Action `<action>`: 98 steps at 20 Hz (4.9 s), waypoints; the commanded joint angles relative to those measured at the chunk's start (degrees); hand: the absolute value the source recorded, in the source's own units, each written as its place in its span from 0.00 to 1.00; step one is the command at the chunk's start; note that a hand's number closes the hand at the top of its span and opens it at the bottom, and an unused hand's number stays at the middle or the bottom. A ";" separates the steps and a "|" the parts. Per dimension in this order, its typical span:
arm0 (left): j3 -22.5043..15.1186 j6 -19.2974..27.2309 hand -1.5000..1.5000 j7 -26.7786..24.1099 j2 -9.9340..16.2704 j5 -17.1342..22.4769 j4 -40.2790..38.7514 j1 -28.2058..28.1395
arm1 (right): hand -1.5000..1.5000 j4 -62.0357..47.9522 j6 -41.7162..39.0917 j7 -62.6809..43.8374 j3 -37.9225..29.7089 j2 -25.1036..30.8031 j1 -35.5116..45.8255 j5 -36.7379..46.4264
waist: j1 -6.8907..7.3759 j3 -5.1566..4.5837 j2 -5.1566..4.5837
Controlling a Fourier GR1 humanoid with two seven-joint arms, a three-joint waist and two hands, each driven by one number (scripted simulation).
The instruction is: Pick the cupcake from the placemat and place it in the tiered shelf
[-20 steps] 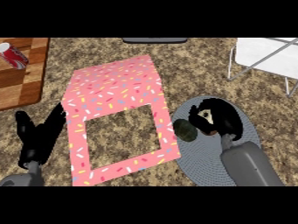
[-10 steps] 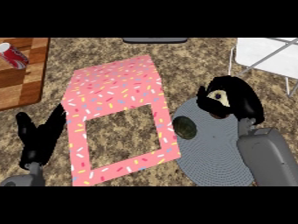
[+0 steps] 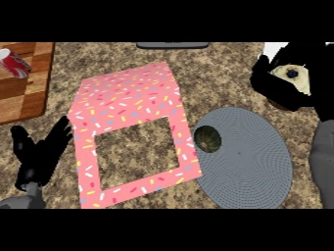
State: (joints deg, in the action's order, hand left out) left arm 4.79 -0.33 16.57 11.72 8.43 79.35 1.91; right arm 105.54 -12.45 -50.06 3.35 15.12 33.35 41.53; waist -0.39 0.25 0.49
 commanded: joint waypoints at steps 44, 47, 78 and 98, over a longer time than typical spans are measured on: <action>-0.10 -2.74 0.50 2.13 -0.39 -1.52 0.57 0.68 | 1.00 -76.21 7.92 35.87 -18.60 28.76 42.06 2.72 | 2.86 -0.24 -1.16; -0.79 -2.28 0.50 -0.25 -2.43 -1.77 -0.90 0.74 | 1.00 -80.14 12.48 41.42 -20.25 28.51 39.71 2.19 | 3.01 -0.22 -1.43; -0.81 -0.53 0.50 1.39 -3.72 -3.19 -0.23 1.69 | 0.00 -87.74 22.27 40.76 -39.74 34.17 49.50 -14.48 | 2.68 -0.21 -1.31; 0.69 -1.32 0.50 -0.78 -3.43 -2.79 -1.20 -0.10 | 0.00 -90.11 15.14 42.61 -49.70 57.47 35.61 -23.31 | 1.08 -0.14 -0.95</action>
State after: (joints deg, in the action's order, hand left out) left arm 5.55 -1.00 16.60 8.85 5.34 79.89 3.17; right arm 16.50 9.31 -7.97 -44.69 67.56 71.46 20.38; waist 0.90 0.29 -0.27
